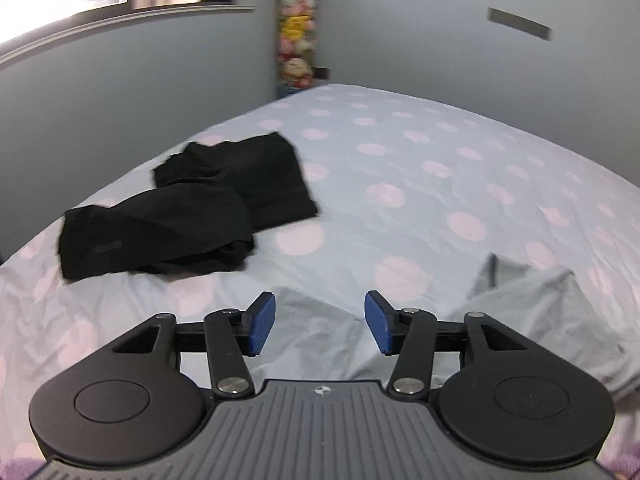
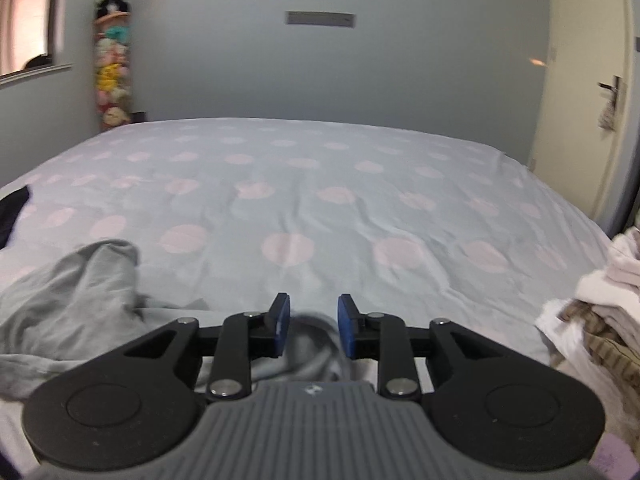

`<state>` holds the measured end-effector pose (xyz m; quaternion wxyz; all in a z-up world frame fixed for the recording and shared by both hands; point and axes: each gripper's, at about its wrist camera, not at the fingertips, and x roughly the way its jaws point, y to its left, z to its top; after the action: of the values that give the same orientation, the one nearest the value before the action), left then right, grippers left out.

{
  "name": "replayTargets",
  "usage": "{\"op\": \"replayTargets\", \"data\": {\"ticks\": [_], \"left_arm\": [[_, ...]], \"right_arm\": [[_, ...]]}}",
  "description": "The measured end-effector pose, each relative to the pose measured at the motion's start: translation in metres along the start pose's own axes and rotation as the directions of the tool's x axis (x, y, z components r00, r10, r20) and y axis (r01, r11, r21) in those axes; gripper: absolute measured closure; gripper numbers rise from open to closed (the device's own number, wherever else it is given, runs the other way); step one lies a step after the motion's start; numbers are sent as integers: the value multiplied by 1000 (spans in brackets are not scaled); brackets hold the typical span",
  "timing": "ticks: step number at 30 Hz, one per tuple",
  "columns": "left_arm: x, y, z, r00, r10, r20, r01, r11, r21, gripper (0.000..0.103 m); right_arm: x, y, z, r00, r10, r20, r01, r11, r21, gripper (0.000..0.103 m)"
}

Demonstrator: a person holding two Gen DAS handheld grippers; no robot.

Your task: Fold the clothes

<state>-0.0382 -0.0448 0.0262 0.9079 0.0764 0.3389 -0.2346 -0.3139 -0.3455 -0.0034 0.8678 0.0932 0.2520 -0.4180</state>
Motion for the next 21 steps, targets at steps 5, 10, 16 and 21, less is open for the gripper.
{"op": "replayTargets", "data": {"ticks": [5,10,16,21], "left_arm": [[6,-27,-11,993,-114,-30,117,988,97,55],[15,-62,-28,974,-209,-83,223,951,216,53],[21,-118,-46,942,-309,-132,336,861,383,49],[25,-163,-62,907,-385,-172,416,751,513,41]], "right_arm": [[-3,15,-4,995,97,0,-97,992,-79,68],[-6,27,-9,983,185,-4,-184,972,-148,58],[-5,36,-12,991,137,-3,-136,973,-185,55],[2,28,-12,994,100,-38,-105,985,-137,46]]}}
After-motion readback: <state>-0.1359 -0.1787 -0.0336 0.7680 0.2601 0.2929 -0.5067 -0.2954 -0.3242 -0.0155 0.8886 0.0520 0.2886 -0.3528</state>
